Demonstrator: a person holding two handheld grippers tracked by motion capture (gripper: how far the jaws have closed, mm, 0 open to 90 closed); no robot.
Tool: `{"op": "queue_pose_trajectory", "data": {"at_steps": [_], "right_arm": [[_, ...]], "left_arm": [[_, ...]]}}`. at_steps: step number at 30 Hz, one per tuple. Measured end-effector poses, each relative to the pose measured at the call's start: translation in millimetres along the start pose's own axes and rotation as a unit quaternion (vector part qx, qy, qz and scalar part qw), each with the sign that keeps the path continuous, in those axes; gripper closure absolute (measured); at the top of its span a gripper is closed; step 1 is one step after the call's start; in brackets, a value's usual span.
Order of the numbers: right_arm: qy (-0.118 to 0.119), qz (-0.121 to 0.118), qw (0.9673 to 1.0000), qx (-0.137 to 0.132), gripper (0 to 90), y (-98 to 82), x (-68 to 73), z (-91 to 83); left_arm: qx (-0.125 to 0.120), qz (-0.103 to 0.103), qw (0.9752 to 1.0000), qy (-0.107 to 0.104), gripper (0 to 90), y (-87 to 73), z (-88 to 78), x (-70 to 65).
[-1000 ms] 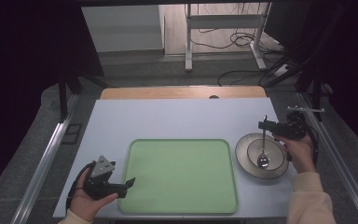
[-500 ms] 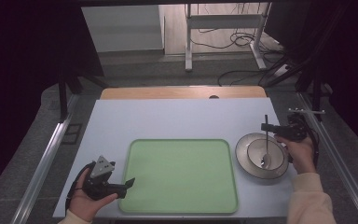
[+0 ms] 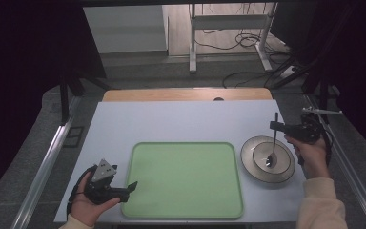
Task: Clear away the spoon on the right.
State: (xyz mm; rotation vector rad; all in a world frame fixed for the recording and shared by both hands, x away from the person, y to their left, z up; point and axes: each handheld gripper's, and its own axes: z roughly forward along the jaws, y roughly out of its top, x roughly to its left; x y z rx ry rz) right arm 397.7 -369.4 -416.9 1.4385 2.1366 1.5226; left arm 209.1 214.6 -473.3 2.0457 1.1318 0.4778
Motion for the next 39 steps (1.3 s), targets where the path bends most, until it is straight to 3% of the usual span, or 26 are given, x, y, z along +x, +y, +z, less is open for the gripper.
{"op": "queue_pose_trajectory", "data": {"at_steps": [7, 16, 39], "right_arm": [[0.013, -0.008, 0.9996, -0.025, 88.2, 8.2, 11.1, -10.4], [0.009, -0.024, 0.9990, -0.037, 88.1, 14.0, 24.2, -15.3], [0.020, -0.058, 0.9971, -0.046, 88.1, 21.6, 61.1, -29.2]], "left_arm": [[0.001, 0.000, 1.0000, 0.000, 9.9, -0.2, 0.4, 0.6], [0.000, -0.001, 1.0000, 0.000, 9.9, -0.6, 0.0, 0.9], [-0.005, 0.001, 1.0000, 0.004, 9.9, -0.8, -2.0, 1.3]]}}
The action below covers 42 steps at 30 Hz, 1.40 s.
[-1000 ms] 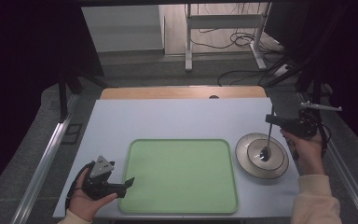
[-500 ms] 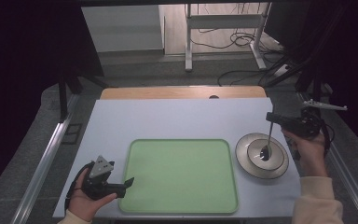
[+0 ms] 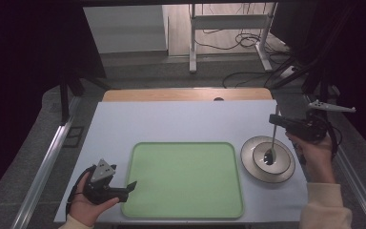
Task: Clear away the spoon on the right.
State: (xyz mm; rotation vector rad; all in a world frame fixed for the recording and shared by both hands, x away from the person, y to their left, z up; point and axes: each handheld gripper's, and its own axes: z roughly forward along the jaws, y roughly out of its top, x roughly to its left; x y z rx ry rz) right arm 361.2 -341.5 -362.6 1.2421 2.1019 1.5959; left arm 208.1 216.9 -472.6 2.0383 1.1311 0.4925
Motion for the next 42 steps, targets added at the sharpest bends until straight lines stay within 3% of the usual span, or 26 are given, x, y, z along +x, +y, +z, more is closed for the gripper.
{"op": "queue_pose_trajectory", "data": {"at_steps": [30, 42], "right_arm": [[0.018, -0.007, 0.9996, 0.022, 88.1, 0.2, 31.8, 8.5], [0.029, 0.000, 0.9989, 0.036, 88.1, -6.8, 53.8, 12.9]], "left_arm": [[0.005, -0.001, 1.0000, 0.000, 10.0, -0.7, 0.8, 1.6], [0.005, -0.003, 1.0000, 0.001, 10.0, -0.9, 0.6, 1.8]]}}
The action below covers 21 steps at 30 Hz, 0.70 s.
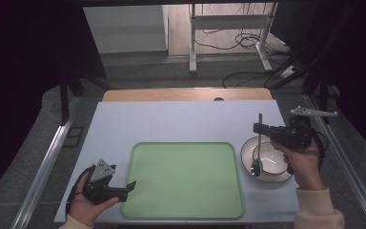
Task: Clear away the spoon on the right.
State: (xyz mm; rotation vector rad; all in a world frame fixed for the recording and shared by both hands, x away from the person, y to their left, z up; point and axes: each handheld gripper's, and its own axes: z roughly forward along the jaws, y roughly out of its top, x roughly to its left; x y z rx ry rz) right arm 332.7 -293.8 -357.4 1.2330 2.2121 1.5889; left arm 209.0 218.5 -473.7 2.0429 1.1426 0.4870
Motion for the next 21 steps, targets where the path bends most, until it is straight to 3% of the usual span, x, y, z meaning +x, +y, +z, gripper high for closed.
{"op": "queue_pose_trajectory", "data": {"at_steps": [11, 21], "right_arm": [[0.003, -0.008, 0.9999, 0.014, 88.1, -3.5, 26.7, 1.2], [0.020, 0.003, 0.9994, 0.028, 88.1, -10.6, 46.0, 13.2]], "left_arm": [[-0.003, -0.002, 1.0000, 0.001, 9.9, 0.0, -0.2, -0.3], [-0.004, -0.003, 1.0000, 0.001, 9.9, 0.0, -1.5, -0.1]]}}
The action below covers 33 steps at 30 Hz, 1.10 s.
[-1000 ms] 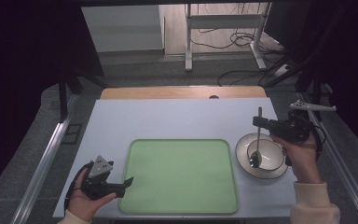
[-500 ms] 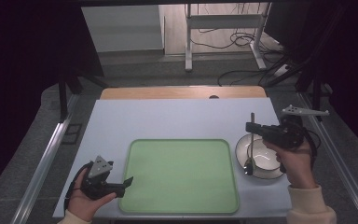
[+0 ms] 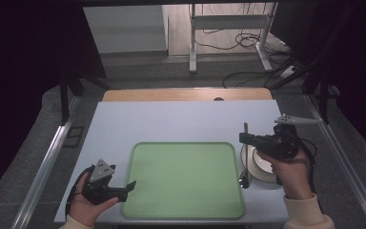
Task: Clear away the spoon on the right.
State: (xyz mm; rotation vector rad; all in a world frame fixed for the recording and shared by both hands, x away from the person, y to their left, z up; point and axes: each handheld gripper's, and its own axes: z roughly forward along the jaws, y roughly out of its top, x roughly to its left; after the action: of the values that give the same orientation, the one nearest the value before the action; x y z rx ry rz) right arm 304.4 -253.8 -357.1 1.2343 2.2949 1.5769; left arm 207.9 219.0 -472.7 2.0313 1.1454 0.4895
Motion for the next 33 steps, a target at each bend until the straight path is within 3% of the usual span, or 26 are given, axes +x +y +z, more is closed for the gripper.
{"op": "queue_pose_trajectory", "data": {"at_steps": [9, 22, 33], "right_arm": [[-0.012, 0.007, 0.9990, 0.042, 88.1, -13.0, 21.0, 15.3], [-0.001, 0.019, 0.9955, 0.093, 88.1, -35.4, 40.7, 42.2], [-0.013, 0.028, 0.9871, 0.157, 88.0, -58.3, 46.7, 78.4]], "left_arm": [[-0.001, -0.001, 1.0000, 0.000, 10.0, 0.1, -0.7, -0.2], [0.000, -0.002, 1.0000, -0.002, 10.0, -0.4, -1.3, 1.2], [-0.001, -0.004, 1.0000, -0.004, 10.0, -0.8, -0.4, 0.7]]}}
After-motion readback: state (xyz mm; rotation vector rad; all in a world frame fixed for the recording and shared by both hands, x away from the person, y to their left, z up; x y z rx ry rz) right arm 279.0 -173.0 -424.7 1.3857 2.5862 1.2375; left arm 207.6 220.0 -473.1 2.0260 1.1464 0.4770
